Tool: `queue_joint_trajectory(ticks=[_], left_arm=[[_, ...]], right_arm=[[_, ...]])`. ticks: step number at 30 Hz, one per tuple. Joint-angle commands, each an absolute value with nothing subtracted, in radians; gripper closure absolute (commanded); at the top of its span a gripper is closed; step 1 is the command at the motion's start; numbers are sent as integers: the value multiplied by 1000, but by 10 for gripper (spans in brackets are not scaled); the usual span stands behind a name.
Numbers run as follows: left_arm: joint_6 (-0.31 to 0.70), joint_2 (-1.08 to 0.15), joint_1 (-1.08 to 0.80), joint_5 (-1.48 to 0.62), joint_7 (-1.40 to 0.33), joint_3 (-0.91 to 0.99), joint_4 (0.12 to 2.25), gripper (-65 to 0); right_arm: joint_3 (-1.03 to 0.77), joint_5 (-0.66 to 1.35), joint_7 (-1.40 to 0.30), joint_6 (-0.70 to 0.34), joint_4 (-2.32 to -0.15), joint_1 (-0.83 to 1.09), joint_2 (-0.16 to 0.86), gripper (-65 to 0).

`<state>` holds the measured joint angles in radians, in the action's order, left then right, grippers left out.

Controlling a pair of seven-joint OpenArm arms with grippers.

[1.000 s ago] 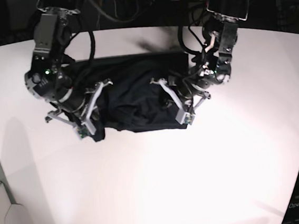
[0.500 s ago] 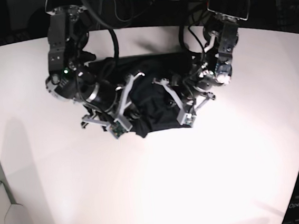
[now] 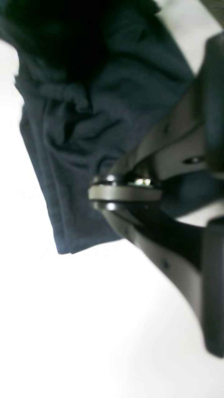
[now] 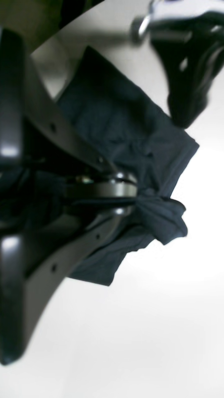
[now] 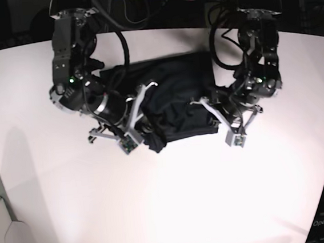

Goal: Fold the T-shirt properly
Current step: 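Fold the held end with the right gripper over onto the left gripper's fold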

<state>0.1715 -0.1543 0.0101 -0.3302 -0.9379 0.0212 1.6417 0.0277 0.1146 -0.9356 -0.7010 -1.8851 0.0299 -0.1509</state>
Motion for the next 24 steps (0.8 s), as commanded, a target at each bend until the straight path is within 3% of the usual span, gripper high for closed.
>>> queue_joint_trajectory(ticks=[1,7,14,18,24], left_arm=[[170,-177,24,-325,-943,44,1655,0],[170,-225,-4,-326,-906,88,1515,0],[170,-173,45,-325,-903,81,1368,0],[170,-157,71,-325,-903,79,1320,0],[170,-162,76,-326,-901,38,1316,0]], right_arm=[[31,139,-914,-698,-1902,8,-157,0],[35,139,-915,-698,-1905,2,-157,0],[130,139,-915,-698,-1923,-2,-157,0],[199,140,-915,-622,-1931,-4,-157,0],[278,140,-914,-615,-1925,-42,-157,0]])
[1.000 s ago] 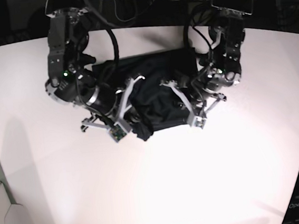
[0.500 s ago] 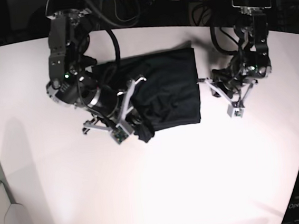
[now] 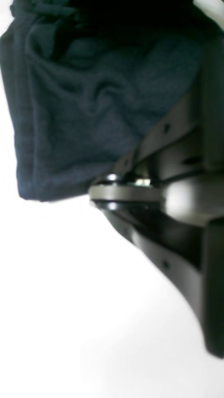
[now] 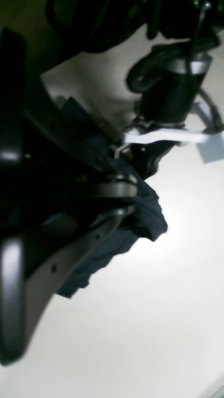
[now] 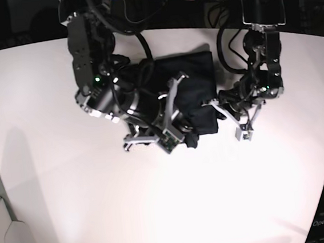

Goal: Fold the T-shirt properly
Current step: 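Fold the held end with the right gripper over onto the left gripper's fold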

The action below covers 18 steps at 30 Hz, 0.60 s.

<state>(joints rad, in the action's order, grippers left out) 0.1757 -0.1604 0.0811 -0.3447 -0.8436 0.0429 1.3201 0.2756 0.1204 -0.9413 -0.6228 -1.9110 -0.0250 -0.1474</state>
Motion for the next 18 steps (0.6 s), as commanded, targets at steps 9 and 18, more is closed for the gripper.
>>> queue_joint_trajectory(ticks=[9,18], left_arm=[[170,-162,68,-331,-903,36,1323,0],[170,-170,42,-332,-903,47,1326,0]], right_arm=[[288,245,-908,-613,-1888,-74,-157,0],[294,334,-835,-613,-1774,-79,-157,0]])
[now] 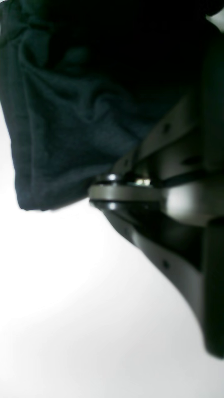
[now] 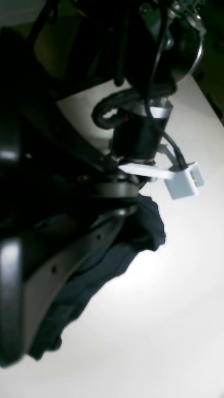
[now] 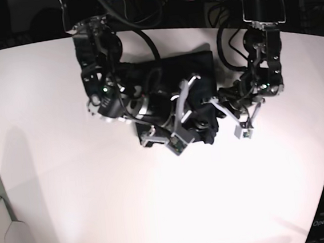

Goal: Fold the T-shirt properly
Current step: 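Fold the held end with the right gripper over onto the left gripper's fold, then release the fold and lift the right gripper off the bundle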

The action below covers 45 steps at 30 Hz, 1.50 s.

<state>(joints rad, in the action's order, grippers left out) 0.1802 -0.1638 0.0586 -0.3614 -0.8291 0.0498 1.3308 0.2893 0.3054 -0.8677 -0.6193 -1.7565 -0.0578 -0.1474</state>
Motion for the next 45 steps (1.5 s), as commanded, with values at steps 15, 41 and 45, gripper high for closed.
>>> queue_joint_trajectory(ticks=[15,41,45], left_arm=[[170,-225,-58,-332,-903,143,1429,0],[170,-257,-113,-334,-901,162,1438,0],[170,-257,-104,-334,-901,162,1438,0]], right_arm=[[298,426,-822,-615,-1704,-107,-157,-202],[-4,423,-796,-619,-1684,-64,15,-18],[-7,423,-725,-619,-1621,-31,15,-18]])
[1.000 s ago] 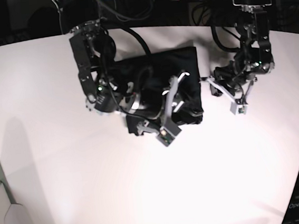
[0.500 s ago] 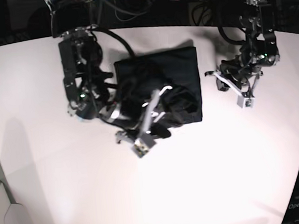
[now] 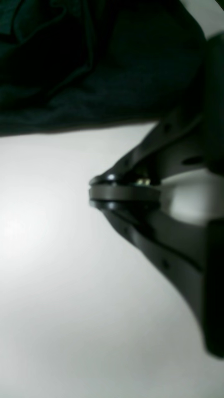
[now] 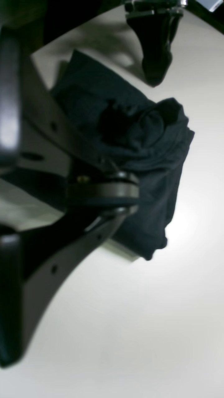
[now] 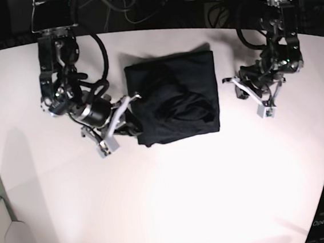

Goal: Fold the T-shirt properly
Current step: 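Release the fold and lift the right gripper off the bundle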

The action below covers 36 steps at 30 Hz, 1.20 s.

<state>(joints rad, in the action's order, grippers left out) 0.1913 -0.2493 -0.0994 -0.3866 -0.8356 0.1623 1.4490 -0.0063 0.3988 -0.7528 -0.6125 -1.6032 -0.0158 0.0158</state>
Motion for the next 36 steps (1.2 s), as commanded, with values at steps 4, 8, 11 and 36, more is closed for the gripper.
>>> queue_joint_trajectory(ticks=[4,8,11,36], left_arm=[[170,-259,-99,-334,-901,162,1432,0],[170,-259,-99,-334,-901,162,1437,0],[170,-257,-81,-334,-901,162,1428,0],[177,-275,-44,-329,-911,234,1438,0]], right_arm=[[-2,421,-702,-619,-1600,-16,13,-18],[-1,421,-702,-619,-1566,-8,13,-18],[4,421,-704,-619,-1544,-5,12,-18],[367,421,-710,-619,-1857,136,87,-18]])
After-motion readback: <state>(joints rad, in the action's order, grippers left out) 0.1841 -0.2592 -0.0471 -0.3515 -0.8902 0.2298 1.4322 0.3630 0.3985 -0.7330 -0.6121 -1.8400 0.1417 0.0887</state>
